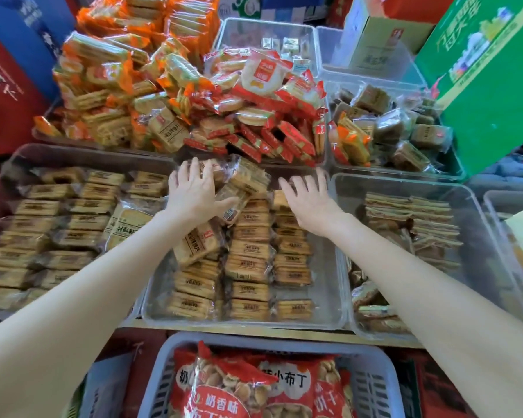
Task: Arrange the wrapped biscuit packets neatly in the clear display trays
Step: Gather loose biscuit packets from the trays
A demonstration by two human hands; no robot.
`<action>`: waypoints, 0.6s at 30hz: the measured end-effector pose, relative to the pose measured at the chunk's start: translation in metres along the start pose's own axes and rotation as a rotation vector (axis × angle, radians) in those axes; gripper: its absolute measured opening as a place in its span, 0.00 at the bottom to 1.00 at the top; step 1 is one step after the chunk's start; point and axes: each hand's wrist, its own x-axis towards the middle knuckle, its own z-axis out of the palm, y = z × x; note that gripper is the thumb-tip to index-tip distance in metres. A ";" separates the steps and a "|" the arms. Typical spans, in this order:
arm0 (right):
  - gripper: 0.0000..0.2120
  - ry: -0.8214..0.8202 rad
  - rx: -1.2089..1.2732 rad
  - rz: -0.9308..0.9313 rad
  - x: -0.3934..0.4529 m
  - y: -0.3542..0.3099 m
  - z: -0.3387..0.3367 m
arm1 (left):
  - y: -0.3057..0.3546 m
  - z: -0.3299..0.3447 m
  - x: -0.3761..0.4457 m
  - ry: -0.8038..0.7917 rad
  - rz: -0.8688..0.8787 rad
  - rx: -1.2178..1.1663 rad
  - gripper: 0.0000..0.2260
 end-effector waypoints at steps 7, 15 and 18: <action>0.28 -0.101 -0.079 0.147 -0.002 -0.010 0.021 | 0.002 -0.008 0.012 -0.112 -0.007 0.171 0.48; 0.20 0.216 0.637 0.071 0.015 -0.019 -0.040 | -0.013 -0.003 -0.002 -0.001 0.040 0.151 0.40; 0.21 0.103 0.784 0.024 0.033 -0.035 -0.052 | -0.014 -0.004 -0.011 0.048 0.075 0.097 0.35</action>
